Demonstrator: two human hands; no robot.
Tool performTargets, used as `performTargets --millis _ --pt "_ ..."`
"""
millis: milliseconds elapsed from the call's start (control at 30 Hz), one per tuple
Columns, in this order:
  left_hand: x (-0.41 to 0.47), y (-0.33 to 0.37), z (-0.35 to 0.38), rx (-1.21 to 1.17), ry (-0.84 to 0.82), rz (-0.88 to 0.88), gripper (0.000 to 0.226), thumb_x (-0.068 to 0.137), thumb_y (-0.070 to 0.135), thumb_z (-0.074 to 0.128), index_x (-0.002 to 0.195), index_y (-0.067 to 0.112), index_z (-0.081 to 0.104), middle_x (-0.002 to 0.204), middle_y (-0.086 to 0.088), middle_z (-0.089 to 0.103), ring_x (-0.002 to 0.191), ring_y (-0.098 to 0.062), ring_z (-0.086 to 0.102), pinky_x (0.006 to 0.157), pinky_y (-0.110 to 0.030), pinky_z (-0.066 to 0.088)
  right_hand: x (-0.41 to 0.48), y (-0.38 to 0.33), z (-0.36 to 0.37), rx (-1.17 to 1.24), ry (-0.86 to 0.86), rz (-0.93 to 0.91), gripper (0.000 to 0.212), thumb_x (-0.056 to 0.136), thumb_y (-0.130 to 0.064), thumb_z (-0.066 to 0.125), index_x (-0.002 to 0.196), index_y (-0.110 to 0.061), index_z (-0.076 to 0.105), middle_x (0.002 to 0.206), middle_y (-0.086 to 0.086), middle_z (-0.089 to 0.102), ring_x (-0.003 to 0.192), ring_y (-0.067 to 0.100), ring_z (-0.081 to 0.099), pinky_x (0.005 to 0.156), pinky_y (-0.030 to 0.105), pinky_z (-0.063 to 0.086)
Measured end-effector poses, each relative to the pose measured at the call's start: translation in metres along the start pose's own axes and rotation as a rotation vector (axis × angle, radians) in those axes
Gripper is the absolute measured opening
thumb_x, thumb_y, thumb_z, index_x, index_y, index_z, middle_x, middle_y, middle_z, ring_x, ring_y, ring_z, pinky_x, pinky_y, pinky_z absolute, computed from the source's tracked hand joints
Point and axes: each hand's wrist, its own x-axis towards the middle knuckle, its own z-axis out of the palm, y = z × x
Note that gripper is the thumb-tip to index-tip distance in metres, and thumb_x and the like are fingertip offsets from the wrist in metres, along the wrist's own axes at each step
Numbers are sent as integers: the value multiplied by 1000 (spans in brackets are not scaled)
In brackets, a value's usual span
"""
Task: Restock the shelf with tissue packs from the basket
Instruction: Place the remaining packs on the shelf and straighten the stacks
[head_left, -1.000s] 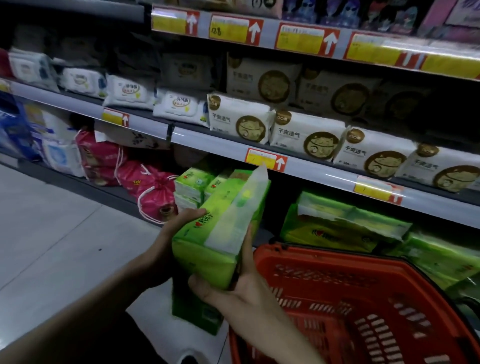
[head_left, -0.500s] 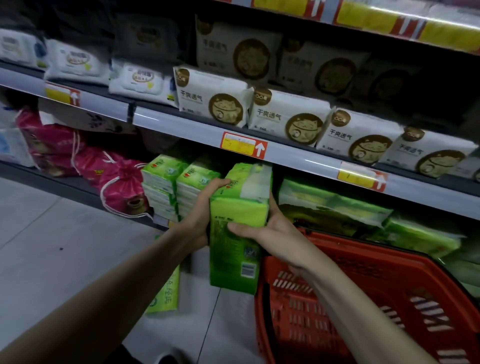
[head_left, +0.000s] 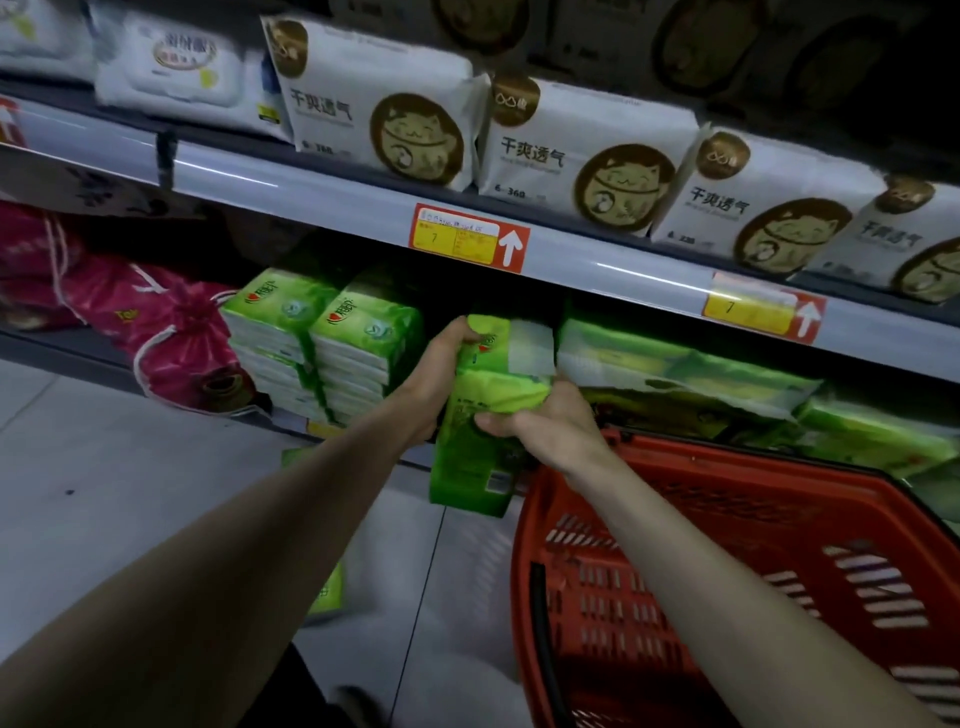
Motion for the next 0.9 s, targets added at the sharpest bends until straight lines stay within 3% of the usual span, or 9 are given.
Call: performTargets --millis 167,267,333,400,467,533,700,800,900 --pt "13 -9 -5 28 9 -10 39 94 20 48 129 26 63 107 -8 71 97 -27 68 82 -36 57 -13 1 12 -506 142 -26 59 70 -67 87 103 -21 69 89 -4 71 82 19 69 68 33 54" --pt "39 -21 -14 207 46 -18 59 97 5 52 154 8 37 135 -15 57 122 -31 57 73 -15 54 -20 8 22 -889 139 -39 73 77 -88 61 97 -19 72 93 5 72 96 27 69 86 38 53" --pt "27 -23 -23 282 79 -68 58 106 17 48 161 12 28 152 -19 46 141 -37 45 94 -23 50 -21 10 23 -1005 101 -30 80 81 -95 41 74 -20 67 79 4 68 100 26 67 107 42 39" --pt "-5 -16 -17 337 123 -197 50 106 50 42 143 20 53 131 -15 63 120 -34 60 95 -41 54 -21 6 22 -1035 36 21 83 87 -93 29 68 -21 65 66 1 59 96 23 68 114 44 28" --pt "-26 -19 -23 252 144 -382 62 105 63 30 108 15 69 99 -15 69 90 -30 66 80 -42 60 -21 -1 24 -1169 -118 13 64 102 -74 27 112 -33 75 82 0 65 106 24 67 117 50 21" --pt "-34 -23 -30 176 135 -514 67 104 62 28 111 12 71 105 -21 71 96 -36 68 93 -54 55 -21 -3 29 -1277 -341 36 46 110 -42 32 153 -59 35 114 2 66 124 29 60 119 58 14" --pt "-29 -24 -34 73 190 -438 51 109 39 31 105 10 74 108 -20 77 101 -33 70 103 -50 53 -27 3 48 -1342 -539 -20 50 107 -55 37 136 -24 62 137 5 64 131 29 57 110 49 35" --pt "-30 -21 -24 59 158 -426 50 110 33 33 87 7 69 64 -13 75 79 -28 68 78 -39 57 -20 8 54 -1269 -538 -58 52 107 -56 38 143 -25 58 142 4 62 133 28 57 94 42 42" --pt "-21 -23 -19 7 131 -392 51 110 29 29 82 8 66 53 -9 70 64 -24 67 65 -31 52 -6 5 57 -1204 -514 -43 45 106 -46 44 141 -23 59 143 5 61 131 29 59 89 41 43"
